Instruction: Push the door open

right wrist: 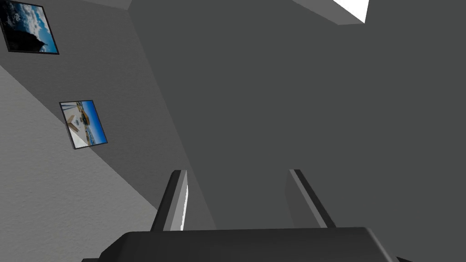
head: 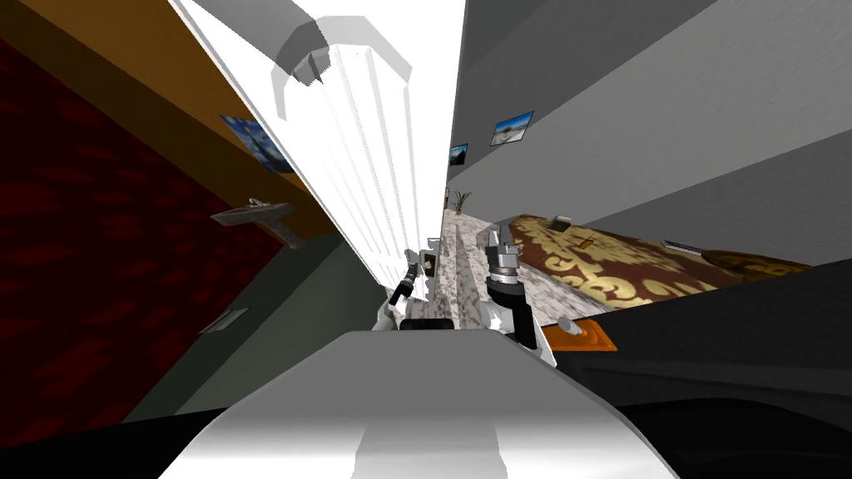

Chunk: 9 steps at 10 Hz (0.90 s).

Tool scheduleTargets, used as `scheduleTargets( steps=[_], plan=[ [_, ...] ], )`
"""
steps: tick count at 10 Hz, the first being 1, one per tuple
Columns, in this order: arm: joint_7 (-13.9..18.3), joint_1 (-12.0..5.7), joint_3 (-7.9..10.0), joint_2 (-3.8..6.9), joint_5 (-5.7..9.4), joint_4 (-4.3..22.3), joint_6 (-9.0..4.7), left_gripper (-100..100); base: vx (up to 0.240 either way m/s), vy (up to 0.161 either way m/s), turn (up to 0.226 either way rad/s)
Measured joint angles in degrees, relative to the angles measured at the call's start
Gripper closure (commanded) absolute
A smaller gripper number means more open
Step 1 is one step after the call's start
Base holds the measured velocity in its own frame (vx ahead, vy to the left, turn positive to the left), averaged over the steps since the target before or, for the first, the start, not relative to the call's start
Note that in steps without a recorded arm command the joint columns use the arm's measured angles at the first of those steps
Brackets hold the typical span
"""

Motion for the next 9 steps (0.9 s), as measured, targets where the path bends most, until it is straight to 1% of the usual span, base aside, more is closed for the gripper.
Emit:
scheduleTargets(
  steps=[1,2,3,4,5,6,7,8,9],
  plan=[
    [-0.23,0.62,-0.71,0.0,0.14,-0.56,0.11,-100,-0.246,0.08,0.062],
    [-0.74,1.21,-1.53,-0.77,0.28,-1.3,0.46,-100,-0.262,0.08,0.054],
    [-0.97,1.94,-2.43,-1.13,0.54,-2.3,0.83,-100,-0.261,0.051,0.039],
    [-1.24,2.77,-3.3,-2.19,0.74,-3.42,1.24,-100,-0.222,-0.002,0.028],
    [-1.39,3.09,-3.95,-3.19,0.93,-3.63,1.27,-100,-0.167,-0.041,0.013],
    [-1.58,3.52,-4.42,-4.21,1.0,-4.06,1.34,-100,-0.072,-0.023,0.002],
    [-1.64,3.58,-4.48,-4.32,1.0,-4.12,1.37,-100,0.103,0.024,-0.015],
    [-1.64,3.77,-4.47,-3.22,0.93,-4.24,1.28,-100,0.17,0.024,-0.019],
    [-1.52,3.42,-4.35,-2.28,0.95,-3.73,0.99,-100,0.229,0.025,-0.028]
  ],
)
